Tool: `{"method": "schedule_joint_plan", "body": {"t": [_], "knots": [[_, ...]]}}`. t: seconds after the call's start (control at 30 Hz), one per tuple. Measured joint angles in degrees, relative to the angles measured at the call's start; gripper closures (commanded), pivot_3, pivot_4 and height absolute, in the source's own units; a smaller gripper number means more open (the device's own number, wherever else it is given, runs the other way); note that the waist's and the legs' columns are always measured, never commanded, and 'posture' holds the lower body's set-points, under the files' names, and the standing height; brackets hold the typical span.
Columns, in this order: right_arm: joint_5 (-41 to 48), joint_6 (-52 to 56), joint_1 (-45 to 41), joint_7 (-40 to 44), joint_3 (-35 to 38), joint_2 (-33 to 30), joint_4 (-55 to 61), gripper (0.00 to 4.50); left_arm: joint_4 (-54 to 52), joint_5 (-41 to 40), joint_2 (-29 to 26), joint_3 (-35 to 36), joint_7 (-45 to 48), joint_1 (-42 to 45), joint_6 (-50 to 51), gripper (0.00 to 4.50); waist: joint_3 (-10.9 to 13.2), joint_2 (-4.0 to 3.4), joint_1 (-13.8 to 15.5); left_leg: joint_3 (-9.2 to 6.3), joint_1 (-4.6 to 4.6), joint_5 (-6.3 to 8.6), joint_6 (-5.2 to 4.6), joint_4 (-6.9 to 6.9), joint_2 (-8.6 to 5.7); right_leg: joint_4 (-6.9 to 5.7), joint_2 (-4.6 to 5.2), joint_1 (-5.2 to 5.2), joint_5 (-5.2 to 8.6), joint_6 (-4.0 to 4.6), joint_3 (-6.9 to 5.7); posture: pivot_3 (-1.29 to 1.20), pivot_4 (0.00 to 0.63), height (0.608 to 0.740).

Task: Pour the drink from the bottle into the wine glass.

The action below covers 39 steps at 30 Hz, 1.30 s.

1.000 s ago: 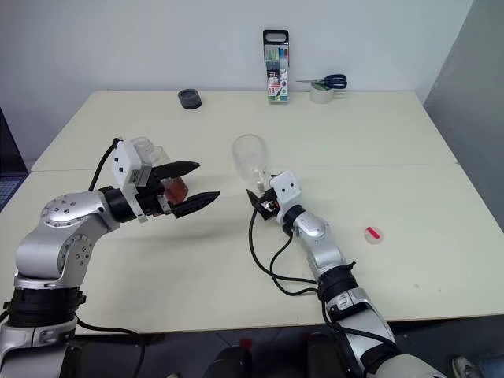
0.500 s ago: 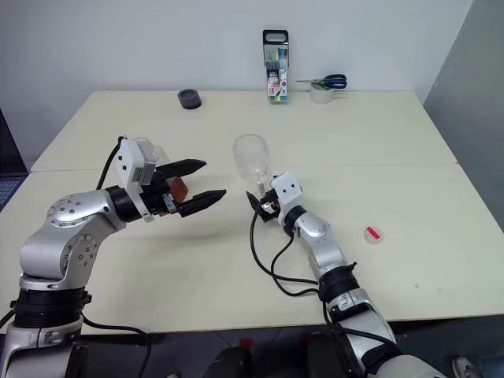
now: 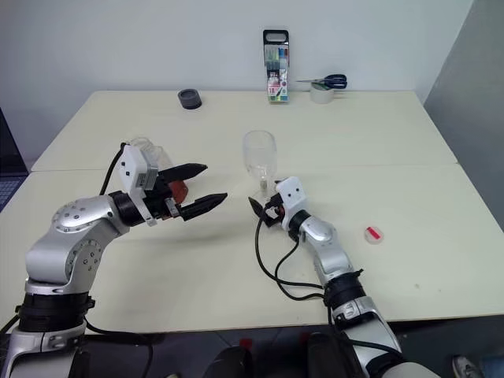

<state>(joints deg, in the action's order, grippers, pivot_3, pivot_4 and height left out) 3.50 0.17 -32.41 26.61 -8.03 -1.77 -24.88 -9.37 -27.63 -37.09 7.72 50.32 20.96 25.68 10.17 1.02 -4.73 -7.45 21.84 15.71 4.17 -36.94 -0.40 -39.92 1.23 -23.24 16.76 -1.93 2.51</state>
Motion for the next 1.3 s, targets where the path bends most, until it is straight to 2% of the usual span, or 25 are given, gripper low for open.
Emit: {"method": "schedule_joint_plan", "body": {"t": [0.37,0.6,0.7,0.83,1.3], "knots": [[2.1,14.3,13.4,8.8,-4.0,-12.4,27.0,0.02,0.8,5.6,6.6,2.8,-11.5,-15.0,-7.4,0.00,0.0,0.01,0.2,-0.03,0.00,0.01,-0.02,0.00,0.04,0.03,0.01,0.01,0.00,-0.01,-0.01,0.00,0.150,0.740],[6.3,18.3,17.4,13.3,-5.6,-14.9,37.8,0.02,5.6,11.0,10.8,6.0,-20.2,-20.5,-15.9,0.00,0.0,0.02,1.3,-0.05,-0.03,0.01,-0.01,-0.02,0.04,0.05,0.01,0.06,0.01,-0.02,-0.04,0.00,0.150,0.740],[9.2,20.7,17.2,14.5,-5.6,-14.7,39.6,0.02,9.2,11.0,11.0,7.8,-22.1,-19.3,-17.7,0.00,0.0,0.06,1.8,-0.09,-0.02,0.01,-0.01,-0.05,0.03,0.05,0.01,0.09,0.00,-0.02,-0.10,0.00,0.150,0.740],[11.3,22.0,15.0,14.8,-5.5,-14.5,40.1,0.02,15.1,11.1,9.8,10.8,-23.9,-13.4,-20.4,0.00,0.0,0.08,2.1,-0.08,-0.02,0.01,-0.01,-0.05,0.00,0.07,0.01,0.09,0.00,-0.02,-0.12,0.00,0.150,0.740],[13.5,24.4,13.4,15.4,-6.4,-15.4,43.3,0.02,25.5,10.9,8.1,8.9,-18.1,-5.3,-20.8,0.00,0.0,0.09,2.0,-0.10,0.01,0.01,0.00,-0.03,0.00,0.11,0.02,0.08,0.00,-0.02,-0.14,0.00,0.150,0.740]]}}
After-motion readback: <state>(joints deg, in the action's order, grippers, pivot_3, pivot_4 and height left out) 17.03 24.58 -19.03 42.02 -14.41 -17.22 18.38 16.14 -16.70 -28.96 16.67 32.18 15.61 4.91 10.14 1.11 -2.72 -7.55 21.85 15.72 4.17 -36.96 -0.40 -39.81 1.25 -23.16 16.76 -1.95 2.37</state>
